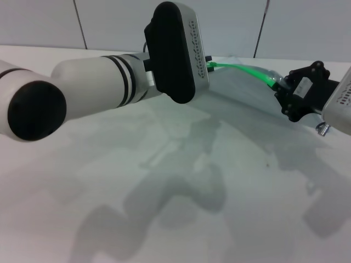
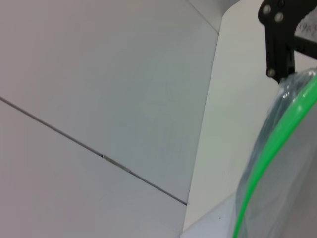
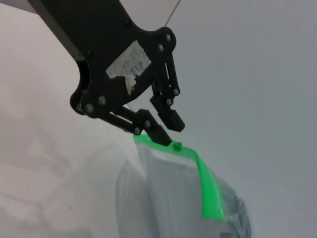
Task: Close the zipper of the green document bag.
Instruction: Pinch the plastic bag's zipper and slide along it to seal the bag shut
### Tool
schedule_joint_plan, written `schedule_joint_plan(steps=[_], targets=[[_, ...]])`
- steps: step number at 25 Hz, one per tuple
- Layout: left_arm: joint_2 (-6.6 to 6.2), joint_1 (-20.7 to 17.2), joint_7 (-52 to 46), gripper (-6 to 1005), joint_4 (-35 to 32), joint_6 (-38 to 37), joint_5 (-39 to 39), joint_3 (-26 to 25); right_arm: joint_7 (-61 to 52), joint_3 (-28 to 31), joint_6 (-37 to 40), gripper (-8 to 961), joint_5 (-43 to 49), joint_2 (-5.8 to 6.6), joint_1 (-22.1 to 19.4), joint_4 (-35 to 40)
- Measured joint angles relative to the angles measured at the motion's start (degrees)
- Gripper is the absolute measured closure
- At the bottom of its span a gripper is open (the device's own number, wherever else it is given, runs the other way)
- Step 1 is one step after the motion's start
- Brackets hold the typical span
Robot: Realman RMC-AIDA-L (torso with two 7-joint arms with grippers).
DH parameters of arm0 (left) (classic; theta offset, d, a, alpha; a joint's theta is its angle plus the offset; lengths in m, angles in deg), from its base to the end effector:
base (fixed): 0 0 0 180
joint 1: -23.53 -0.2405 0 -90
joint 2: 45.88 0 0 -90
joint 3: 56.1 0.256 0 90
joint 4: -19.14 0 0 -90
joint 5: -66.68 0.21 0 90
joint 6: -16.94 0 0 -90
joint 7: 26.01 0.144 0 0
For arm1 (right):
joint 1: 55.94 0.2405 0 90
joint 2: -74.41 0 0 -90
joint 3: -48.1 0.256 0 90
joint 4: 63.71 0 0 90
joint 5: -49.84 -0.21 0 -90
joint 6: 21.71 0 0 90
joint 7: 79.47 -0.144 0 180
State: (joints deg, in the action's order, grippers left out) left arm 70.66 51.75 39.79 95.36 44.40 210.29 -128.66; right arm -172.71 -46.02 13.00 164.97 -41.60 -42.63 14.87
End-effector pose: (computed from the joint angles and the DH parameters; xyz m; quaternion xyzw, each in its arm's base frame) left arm -0.1175 0.3911 -0.0512 -0.9060 0.1655 0.0414 0.3874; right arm 0.1983 0.3643 -0.0021 -0.9182 -0.0130 0.0263 0.3951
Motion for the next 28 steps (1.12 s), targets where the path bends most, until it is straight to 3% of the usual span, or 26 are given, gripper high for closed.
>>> schedule_joint_plan(steps=[5, 10, 28], targets=[[0.0, -0.36, 0.2, 878, 1.44, 0.34, 0.03, 0.26, 0.02, 0.0, 0.0, 905, 0.0, 0.04, 0.12, -0.21], [0.0, -0.67, 0.3, 648, 1.9, 0.44, 1.77, 0.47, 0.16, -0.05, 0.34, 905, 0.0, 0.09, -0.03, 0.07], [0.0, -0.52, 0.35, 669, 0.98, -0.2, 1.73, 0.7, 0.78, -1.88, 0.54, 906, 0.0, 0.0, -0.81, 2.4]])
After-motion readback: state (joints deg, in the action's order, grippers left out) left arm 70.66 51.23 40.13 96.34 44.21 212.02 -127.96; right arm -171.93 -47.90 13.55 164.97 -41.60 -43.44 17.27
